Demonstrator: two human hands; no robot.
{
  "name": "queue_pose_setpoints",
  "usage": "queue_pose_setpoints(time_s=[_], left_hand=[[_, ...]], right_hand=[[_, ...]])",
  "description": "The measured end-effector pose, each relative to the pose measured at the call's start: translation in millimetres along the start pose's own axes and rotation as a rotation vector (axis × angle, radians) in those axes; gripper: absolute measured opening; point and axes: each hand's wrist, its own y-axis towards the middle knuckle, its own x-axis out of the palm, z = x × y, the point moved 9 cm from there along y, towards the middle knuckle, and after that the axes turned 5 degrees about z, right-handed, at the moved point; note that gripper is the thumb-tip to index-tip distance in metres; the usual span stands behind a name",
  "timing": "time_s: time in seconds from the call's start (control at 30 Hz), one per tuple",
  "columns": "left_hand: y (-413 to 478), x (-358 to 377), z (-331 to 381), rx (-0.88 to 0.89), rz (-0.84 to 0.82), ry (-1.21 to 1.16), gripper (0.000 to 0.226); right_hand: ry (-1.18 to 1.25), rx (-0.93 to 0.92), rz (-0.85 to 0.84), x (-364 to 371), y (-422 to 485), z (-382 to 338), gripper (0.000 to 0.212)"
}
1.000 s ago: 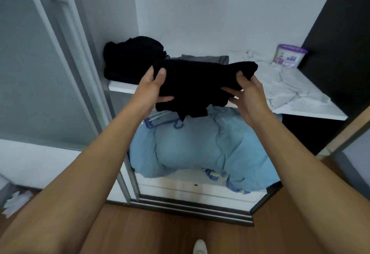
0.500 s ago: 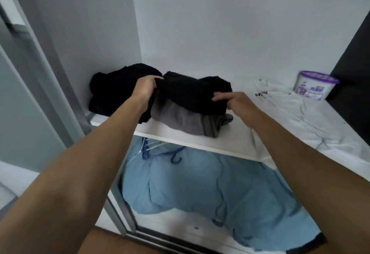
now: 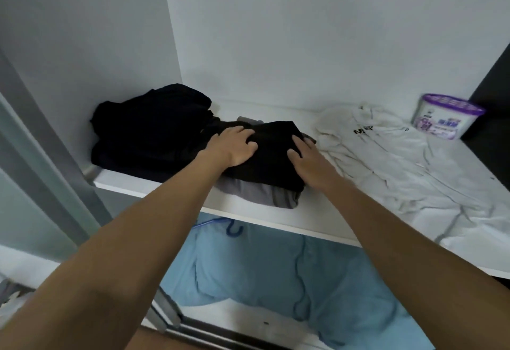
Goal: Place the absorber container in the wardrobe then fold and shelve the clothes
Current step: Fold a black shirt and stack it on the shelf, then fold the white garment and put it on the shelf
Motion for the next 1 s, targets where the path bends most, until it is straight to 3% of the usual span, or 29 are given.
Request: queue_pose_setpoints(time_s=[0.13,0.2,0.3,0.37,0.47,0.57,0.63,0.67,0.77,0.83,0.93,1.0], left_hand=[[5,-21,56,0.188,0.119,-0.131,0.053],[-7,-16,96,0.329,0.130,-0.268,0.049],[-22,7,144,0.449,0.110,-0.322,0.043],[-28,16,168,0.513,0.122,-0.392,0.040],[-34,28,191,0.531,0.107,-0.595,0.032],[-37,61,202,0.349,-0.159,-0.752,0.035],[-45,89,203,0.109,-0.389,-0.994,0.055],[-48,98,201,-0.017,-0.427,-1.109,0.067],[-57,109,194,-0.278,-0.349,-1.287,0.090],[-66,107,195,-0.397,-0.267,-1.458,0.091],[-81,103,193,-0.482,-0.143,-1.561,0.083],[-97,105,197,-0.449,-0.204,-1.447,0.080]], right_hand=[[0.006,0.008,0.187,-55,-9,16,0.045],[-0.107,0.142,0.279,-84,-19,52,0.053],[-0.290,0.479,0.204,-100,-47,123,0.074],[-0.338,0.572,0.249,-102,-69,154,0.063],[-0.372,0.476,0.445,-107,-87,162,0.035],[-0.287,0.403,0.448,-103,-102,152,0.020],[-0.087,0.387,0.446,-103,-122,145,0.021],[0.015,0.375,0.452,-105,-135,139,0.019],[0.184,0.285,0.393,-101,-182,117,0.015],[0.240,0.201,0.278,-86,-212,96,0.012],[0.259,0.118,0.065,-55,-247,67,0.012],[0.271,0.099,-0.041,-42,-262,57,0.017]])
